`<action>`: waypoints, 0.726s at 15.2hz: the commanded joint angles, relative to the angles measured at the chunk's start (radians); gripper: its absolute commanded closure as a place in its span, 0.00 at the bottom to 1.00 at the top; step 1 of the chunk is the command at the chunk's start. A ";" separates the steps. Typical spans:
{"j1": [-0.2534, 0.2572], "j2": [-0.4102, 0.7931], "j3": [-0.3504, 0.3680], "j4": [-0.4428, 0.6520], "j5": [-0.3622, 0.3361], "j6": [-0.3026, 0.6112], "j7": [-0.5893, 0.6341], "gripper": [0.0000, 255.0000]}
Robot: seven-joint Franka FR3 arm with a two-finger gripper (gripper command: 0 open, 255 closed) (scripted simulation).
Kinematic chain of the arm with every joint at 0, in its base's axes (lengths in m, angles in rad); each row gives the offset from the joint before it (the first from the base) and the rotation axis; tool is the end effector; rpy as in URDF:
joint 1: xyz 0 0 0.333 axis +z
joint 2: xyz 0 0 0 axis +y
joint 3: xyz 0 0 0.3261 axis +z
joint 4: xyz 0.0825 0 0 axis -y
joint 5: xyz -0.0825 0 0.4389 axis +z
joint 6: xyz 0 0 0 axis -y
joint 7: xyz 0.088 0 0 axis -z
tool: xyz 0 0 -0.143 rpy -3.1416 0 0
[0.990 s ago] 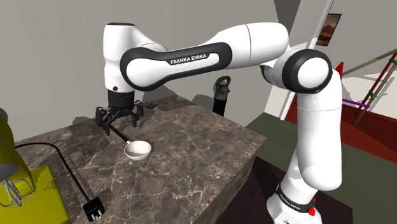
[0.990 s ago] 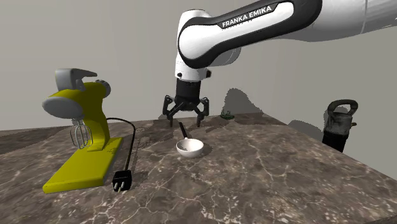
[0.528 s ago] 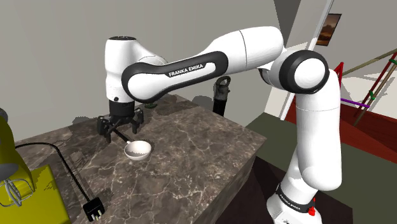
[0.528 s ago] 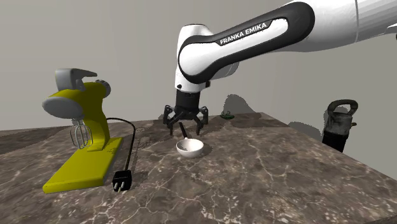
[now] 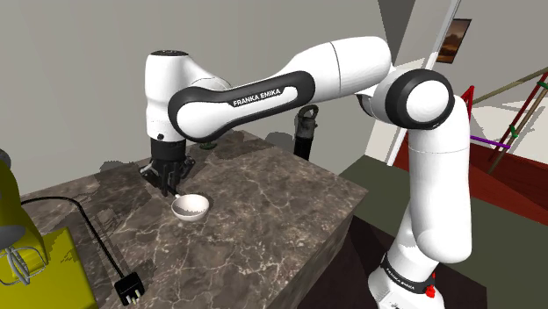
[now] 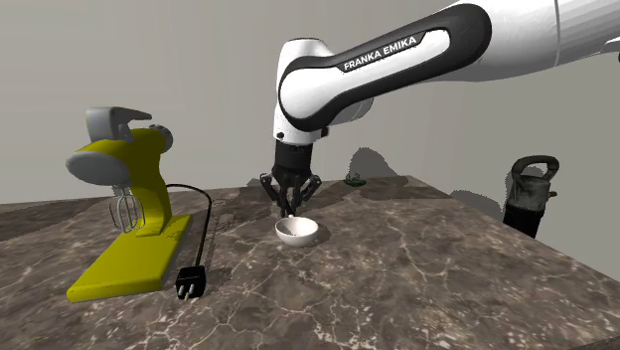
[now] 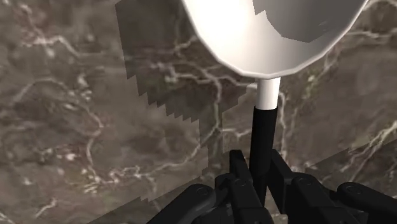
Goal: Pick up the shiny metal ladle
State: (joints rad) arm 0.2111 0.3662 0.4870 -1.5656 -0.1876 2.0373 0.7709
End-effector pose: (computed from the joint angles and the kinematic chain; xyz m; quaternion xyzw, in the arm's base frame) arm 0.5947 0.4305 0.4235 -0.9970 0.0204 -0.0580 0.0474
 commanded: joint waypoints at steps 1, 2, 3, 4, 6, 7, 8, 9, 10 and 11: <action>0.001 0.003 0.000 -0.002 0.000 0.001 0.000 1.00; 0.000 0.001 0.001 0.000 0.001 -0.002 0.000 1.00; 0.001 -0.001 0.001 0.010 0.003 -0.014 -0.002 1.00; 0.001 -0.003 0.002 0.021 0.004 -0.027 -0.003 1.00; 0.002 -0.006 0.004 0.044 0.007 -0.052 -0.005 1.00; 0.003 -0.008 0.004 0.055 0.008 -0.065 -0.006 1.00; 0.004 -0.009 0.005 0.067 0.009 -0.078 -0.007 1.00; 0.005 -0.009 0.006 0.080 0.010 -0.091 -0.008 1.00; 0.006 -0.010 0.006 0.093 0.011 -0.104 -0.009 1.00; 0.007 -0.010 0.007 0.106 0.011 -0.117 -0.009 1.00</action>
State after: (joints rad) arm 0.2161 0.3506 0.4943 -1.4800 -0.1749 1.9353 0.7632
